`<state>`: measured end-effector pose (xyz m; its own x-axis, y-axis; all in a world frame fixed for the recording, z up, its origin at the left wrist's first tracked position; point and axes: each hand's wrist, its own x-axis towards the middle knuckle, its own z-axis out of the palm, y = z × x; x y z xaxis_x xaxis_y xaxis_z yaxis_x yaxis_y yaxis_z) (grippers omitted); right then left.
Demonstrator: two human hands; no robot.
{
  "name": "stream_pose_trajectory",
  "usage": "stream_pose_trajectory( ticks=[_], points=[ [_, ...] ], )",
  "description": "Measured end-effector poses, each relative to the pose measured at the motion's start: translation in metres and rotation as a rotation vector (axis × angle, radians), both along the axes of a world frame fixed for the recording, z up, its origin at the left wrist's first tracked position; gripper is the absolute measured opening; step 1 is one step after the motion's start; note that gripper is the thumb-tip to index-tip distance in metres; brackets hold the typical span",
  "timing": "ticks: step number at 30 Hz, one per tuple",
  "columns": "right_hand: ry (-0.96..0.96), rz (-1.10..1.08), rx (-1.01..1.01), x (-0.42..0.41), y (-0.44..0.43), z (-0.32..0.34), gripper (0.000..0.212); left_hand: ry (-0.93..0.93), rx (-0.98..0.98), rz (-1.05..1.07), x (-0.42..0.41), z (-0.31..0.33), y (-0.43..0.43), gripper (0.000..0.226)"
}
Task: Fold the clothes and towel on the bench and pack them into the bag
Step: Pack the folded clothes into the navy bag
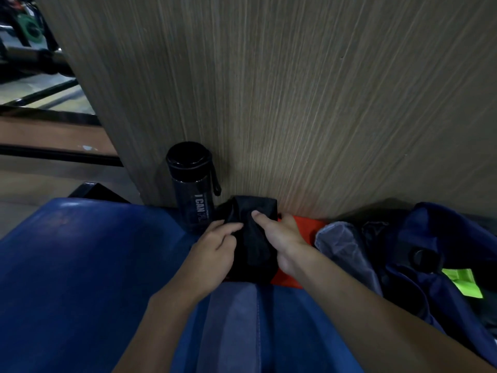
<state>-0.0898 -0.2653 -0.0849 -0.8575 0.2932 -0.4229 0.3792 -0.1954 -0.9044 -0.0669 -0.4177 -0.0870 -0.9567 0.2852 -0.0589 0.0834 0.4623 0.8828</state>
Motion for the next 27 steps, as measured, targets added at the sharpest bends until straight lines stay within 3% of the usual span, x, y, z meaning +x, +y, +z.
stream_pose_trajectory(
  ticks=[2,5,9,12,17,23,27],
  points=[
    [0.009,0.009,-0.041,-0.001,0.001,0.003,0.064,-0.016,0.106,0.058,0.002,0.009,0.003,0.035],
    [0.075,-0.009,-0.089,0.001,0.002,0.012,0.058,0.042,0.168,0.106,0.003,0.014,0.007,0.033],
    [0.238,-0.026,-0.133,0.015,0.008,0.037,0.042,0.106,0.272,0.150,0.008,0.023,0.016,0.065],
    [0.332,-0.046,-0.159,0.035,0.016,0.065,0.030,0.156,0.229,0.076,0.014,0.037,0.022,0.086],
    [0.406,-0.103,-0.262,0.080,0.043,0.099,0.026,0.102,0.388,-0.128,0.038,0.070,0.043,0.072],
    [0.384,-0.147,-0.318,0.145,0.093,0.120,0.032,0.209,0.369,-0.189,0.071,0.095,0.089,0.043],
    [0.464,-0.104,-0.339,0.192,0.153,0.136,0.047,0.267,0.255,-0.408,0.092,0.123,0.118,0.035]
  ],
)
